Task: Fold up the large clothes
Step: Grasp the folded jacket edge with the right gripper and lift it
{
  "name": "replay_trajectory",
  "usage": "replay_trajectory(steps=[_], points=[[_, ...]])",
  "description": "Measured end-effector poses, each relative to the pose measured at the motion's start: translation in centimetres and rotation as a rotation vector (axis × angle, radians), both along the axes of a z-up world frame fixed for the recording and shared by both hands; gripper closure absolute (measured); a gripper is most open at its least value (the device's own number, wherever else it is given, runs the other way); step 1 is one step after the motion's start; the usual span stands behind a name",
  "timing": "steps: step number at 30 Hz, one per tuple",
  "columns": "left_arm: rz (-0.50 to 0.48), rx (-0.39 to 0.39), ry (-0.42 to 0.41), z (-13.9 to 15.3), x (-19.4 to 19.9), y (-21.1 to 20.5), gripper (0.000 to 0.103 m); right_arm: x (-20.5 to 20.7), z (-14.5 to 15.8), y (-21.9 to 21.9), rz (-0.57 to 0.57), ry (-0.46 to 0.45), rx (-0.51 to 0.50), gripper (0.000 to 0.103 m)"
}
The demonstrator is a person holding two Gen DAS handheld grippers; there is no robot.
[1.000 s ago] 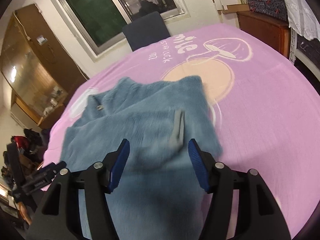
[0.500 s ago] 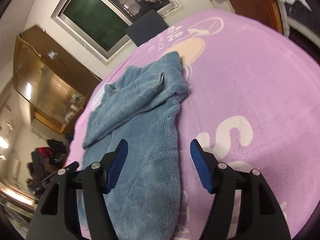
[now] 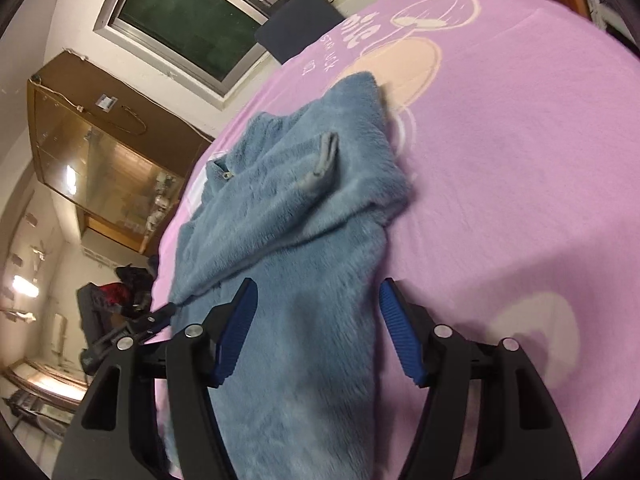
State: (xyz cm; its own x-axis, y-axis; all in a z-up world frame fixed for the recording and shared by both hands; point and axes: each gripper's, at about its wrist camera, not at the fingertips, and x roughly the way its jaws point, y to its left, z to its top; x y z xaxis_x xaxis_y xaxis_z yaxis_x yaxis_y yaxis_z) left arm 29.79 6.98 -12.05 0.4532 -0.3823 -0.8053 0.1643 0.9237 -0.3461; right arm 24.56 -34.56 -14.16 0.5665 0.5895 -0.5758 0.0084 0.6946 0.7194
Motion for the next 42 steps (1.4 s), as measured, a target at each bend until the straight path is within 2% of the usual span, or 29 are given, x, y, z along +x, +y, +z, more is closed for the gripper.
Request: replay_trajectory(steps=[3, 10, 18, 22, 25, 31, 33, 34, 35, 36, 37, 38, 39, 42], points=[[-0.001, 0.035, -0.026, -0.1, -0.4, -0.9, 0.032, 0.3, 0.0, 0.3, 0.012, -0.001, 0.001, 0.043], [-0.044, -0.016, -0.011, -0.2, -4.4, -1.2, 0.036, -2.2, 0.0, 1.5, 0.068, 0.007, -0.004, 0.044], [-0.064, -0.039, 0.006, -0.2, -10.2, -1.1, 0.036, -8.9, 0.0, 2.2, 0.147, 0.025, -0.007, 0.044], [-0.092, -0.096, 0.023, -0.3, -13.5, -0.9, 0.036, -12.0, 0.1, 2.4, 0.168, 0.024, -0.018, 0.045], [-0.107, -0.102, 0.017, -0.3, -15.5, -1.2, 0.036, -13.8, 0.1, 2.5, 0.176, 0.017, -0.024, 0.045], [-0.123, -0.115, 0.007, -0.5, -17.4, -1.5, 0.036, -15.0, 0.0, 2.4, 0.158, 0.016, -0.03, 0.058], [-0.123, -0.121, 0.011, -0.6, -17.2, -1.6, 0.041, -14.5, -0.1, 2.4, 0.154, 0.02, -0.02, 0.059], [-0.121, -0.114, 0.011, -0.7, -17.1, -1.7, 0.049, -14.4, -0.1, 2.3, 0.151, 0.021, -0.017, 0.06], [-0.121, -0.108, 0.013, -0.8, -17.1, -1.6, 0.063, -14.6, -0.3, 2.3, 0.147, 0.022, -0.019, 0.062], [-0.122, -0.101, 0.018, -0.9, -17.0, -1.7, 0.071, -14.8, -0.4, 2.5, 0.141, 0.023, -0.024, 0.063], [-0.115, -0.091, 0.019, -1.0, -17.0, -1.7, 0.078, -14.9, -0.5, 2.4, 0.135, 0.025, -0.033, 0.07], [-0.111, -0.091, 0.02, -1.1, -16.9, -1.6, 0.081, -15.2, -0.7, 2.3, 0.13, 0.029, -0.039, 0.08], [-0.109, -0.097, 0.024, -1.1, -16.9, -1.4, 0.084, -15.3, -0.9, 2.2, 0.123, 0.033, -0.039, 0.083], [-0.099, -0.121, 0.03, -1.3, -17.2, -0.7, 0.088, -15.9, -1.0, 1.8, 0.108, 0.031, -0.021, 0.087]])
